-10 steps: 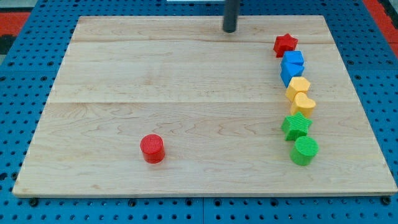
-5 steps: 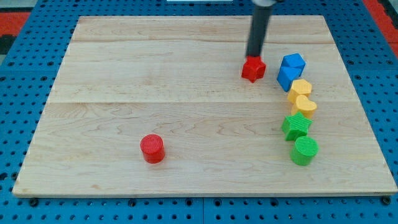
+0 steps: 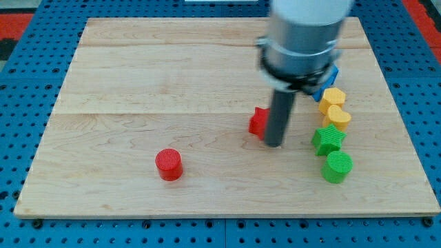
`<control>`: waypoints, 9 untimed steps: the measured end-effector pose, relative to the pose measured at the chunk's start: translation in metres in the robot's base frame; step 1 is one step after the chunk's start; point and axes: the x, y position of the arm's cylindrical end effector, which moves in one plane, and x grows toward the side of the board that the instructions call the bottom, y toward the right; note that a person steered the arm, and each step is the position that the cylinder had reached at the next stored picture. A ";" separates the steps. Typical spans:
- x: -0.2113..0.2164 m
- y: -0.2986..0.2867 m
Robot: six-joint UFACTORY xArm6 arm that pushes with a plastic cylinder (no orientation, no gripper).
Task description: Slide the red star closer to the red circle
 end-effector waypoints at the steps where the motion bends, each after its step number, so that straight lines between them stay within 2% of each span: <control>1: -0.022 0.036; 2: -0.052 0.043; 4: -0.029 -0.072; 5: -0.070 -0.028; 6: -0.094 -0.040; 8: -0.068 -0.132; 9: -0.082 -0.142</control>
